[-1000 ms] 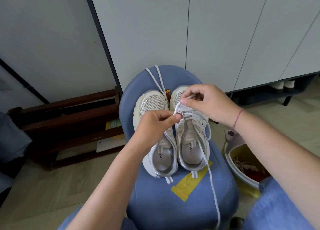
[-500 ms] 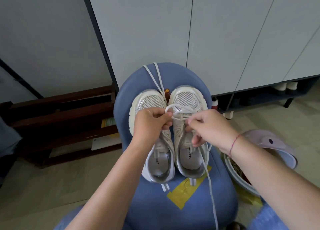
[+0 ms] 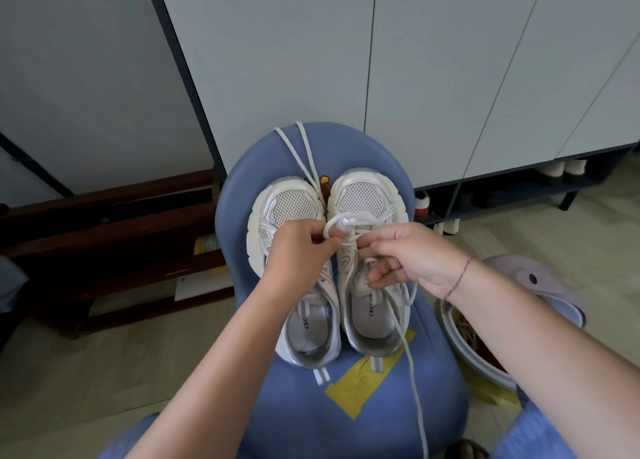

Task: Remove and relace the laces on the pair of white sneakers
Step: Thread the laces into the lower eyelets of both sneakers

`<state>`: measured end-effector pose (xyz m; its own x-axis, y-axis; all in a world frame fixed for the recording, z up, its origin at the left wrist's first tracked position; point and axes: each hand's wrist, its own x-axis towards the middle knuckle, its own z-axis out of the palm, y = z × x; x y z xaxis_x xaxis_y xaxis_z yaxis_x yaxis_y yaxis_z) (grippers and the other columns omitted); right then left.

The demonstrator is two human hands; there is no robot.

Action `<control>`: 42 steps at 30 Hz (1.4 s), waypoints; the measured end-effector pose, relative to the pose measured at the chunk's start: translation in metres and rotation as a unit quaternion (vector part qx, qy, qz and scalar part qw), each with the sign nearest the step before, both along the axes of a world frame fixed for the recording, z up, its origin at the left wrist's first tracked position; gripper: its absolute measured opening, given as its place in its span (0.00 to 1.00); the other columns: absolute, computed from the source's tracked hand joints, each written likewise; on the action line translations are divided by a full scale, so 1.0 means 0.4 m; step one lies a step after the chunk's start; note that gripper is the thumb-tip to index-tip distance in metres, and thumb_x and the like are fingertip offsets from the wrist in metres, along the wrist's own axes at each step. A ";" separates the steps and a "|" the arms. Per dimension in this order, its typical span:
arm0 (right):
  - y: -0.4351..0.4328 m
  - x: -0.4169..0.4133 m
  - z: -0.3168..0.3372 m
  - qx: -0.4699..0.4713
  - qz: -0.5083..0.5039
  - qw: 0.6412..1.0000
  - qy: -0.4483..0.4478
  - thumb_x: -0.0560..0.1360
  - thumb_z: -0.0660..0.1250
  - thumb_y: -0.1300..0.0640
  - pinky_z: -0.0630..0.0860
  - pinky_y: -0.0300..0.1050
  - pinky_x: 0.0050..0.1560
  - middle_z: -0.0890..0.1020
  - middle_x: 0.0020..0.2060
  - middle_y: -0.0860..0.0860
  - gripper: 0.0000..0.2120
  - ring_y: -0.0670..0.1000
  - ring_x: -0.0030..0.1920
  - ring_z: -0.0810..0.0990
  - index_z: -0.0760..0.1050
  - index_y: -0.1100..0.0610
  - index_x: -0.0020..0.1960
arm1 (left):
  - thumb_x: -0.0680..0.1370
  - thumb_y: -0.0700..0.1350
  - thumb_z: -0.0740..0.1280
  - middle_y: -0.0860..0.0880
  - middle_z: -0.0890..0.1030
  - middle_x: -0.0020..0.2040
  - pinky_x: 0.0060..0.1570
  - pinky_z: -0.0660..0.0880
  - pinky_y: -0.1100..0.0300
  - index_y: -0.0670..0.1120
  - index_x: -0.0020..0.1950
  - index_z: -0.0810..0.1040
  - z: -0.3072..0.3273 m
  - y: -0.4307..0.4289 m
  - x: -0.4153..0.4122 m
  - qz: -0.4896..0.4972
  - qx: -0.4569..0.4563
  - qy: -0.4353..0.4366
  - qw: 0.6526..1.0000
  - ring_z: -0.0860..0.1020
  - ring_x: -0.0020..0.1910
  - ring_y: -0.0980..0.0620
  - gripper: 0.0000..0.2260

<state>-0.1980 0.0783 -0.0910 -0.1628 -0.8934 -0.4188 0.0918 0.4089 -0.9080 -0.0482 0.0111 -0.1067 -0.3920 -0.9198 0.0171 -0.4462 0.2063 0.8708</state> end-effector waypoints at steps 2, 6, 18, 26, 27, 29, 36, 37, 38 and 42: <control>0.000 -0.003 -0.002 -0.003 0.002 1.000 -0.003 0.79 0.56 0.69 0.80 0.43 0.28 0.81 0.43 0.58 0.10 0.47 0.23 0.78 0.75 0.63 0.54 | 0.78 0.41 0.70 0.48 0.76 0.32 0.35 0.68 0.61 0.40 0.47 0.84 0.000 -0.004 0.001 -0.016 -0.007 -0.025 1.000 0.69 0.30 0.55 0.05; 0.004 -0.005 -0.004 -0.006 0.005 1.000 -0.007 0.79 0.58 0.69 0.79 0.42 0.27 0.82 0.43 0.57 0.09 0.47 0.22 0.78 0.76 0.61 0.49 | 0.79 0.40 0.68 0.53 0.74 0.31 0.32 0.67 0.66 0.41 0.49 0.83 0.003 -0.012 0.003 -0.047 -0.029 -0.074 0.996 0.69 0.29 0.58 0.05; 0.003 -0.005 -0.003 -0.011 0.006 1.000 -0.006 0.78 0.59 0.69 0.80 0.42 0.27 0.82 0.43 0.57 0.08 0.47 0.22 0.78 0.76 0.61 0.50 | 0.81 0.40 0.65 0.54 0.72 0.32 0.28 0.65 0.71 0.43 0.51 0.82 -0.003 -0.008 -0.003 -0.052 -0.058 -0.126 0.989 0.68 0.30 0.59 0.06; 0.002 -0.008 -0.006 -0.014 0.009 1.000 -0.004 0.78 0.59 0.68 0.80 0.42 0.28 0.82 0.43 0.57 0.08 0.47 0.23 0.78 0.76 0.60 0.51 | 0.81 0.40 0.64 0.53 0.73 0.35 0.30 0.63 0.68 0.41 0.52 0.82 -0.006 -0.004 -0.012 -0.036 -0.092 -0.175 0.980 0.68 0.32 0.58 0.07; 0.002 -0.007 -0.007 -0.014 0.010 1.000 -0.004 0.78 0.59 0.69 0.80 0.42 0.28 0.82 0.42 0.56 0.08 0.47 0.23 0.78 0.76 0.60 0.51 | 0.81 0.39 0.63 0.51 0.75 0.37 0.30 0.63 0.66 0.41 0.52 0.82 -0.005 -0.003 -0.013 -0.033 -0.095 -0.180 0.979 0.69 0.32 0.57 0.08; 0.001 -0.008 -0.008 -0.013 0.009 1.000 -0.005 0.78 0.59 0.69 0.80 0.42 0.27 0.83 0.41 0.56 0.09 0.47 0.22 0.78 0.76 0.62 0.53 | 0.81 0.39 0.63 0.47 0.79 0.42 0.34 0.65 0.61 0.41 0.52 0.82 -0.003 -0.002 -0.014 -0.027 -0.100 -0.191 0.976 0.72 0.36 0.53 0.08; -0.001 -0.009 -0.011 -0.013 0.008 1.000 -0.002 0.78 0.60 0.69 0.80 0.42 0.27 0.82 0.42 0.57 0.09 0.48 0.22 0.78 0.75 0.63 0.56 | 0.80 0.40 0.66 0.47 0.80 0.40 0.36 0.68 0.60 0.41 0.49 0.83 0.003 0.000 -0.007 -0.015 -0.099 -0.151 0.983 0.72 0.34 0.54 0.06; -0.001 -0.009 -0.012 -0.014 0.009 1.000 0.000 0.78 0.60 0.69 0.80 0.42 0.28 0.82 0.42 0.57 0.09 0.48 0.22 0.78 0.75 0.63 0.55 | 0.80 0.41 0.67 0.48 0.79 0.37 0.35 0.69 0.59 0.42 0.48 0.83 0.006 -0.001 -0.004 -0.013 -0.085 -0.129 0.988 0.72 0.33 0.54 0.06; -0.002 -0.009 -0.012 -0.015 0.009 1.000 0.002 0.78 0.60 0.69 0.80 0.42 0.28 0.82 0.43 0.57 0.09 0.47 0.23 0.78 0.76 0.63 0.55 | 0.79 0.41 0.68 0.49 0.79 0.35 0.35 0.69 0.59 0.42 0.48 0.84 0.009 0.000 -0.001 -0.012 -0.070 -0.109 0.992 0.72 0.32 0.54 0.05; -0.002 -0.010 -0.013 -0.017 0.010 1.000 0.003 0.78 0.59 0.69 0.80 0.42 0.28 0.82 0.44 0.58 0.10 0.47 0.23 0.78 0.76 0.63 0.56 | 0.79 0.40 0.69 0.51 0.80 0.35 0.38 0.73 0.58 0.46 0.48 0.84 0.015 0.007 -0.005 -0.004 -0.032 -0.067 0.997 0.76 0.35 0.53 0.04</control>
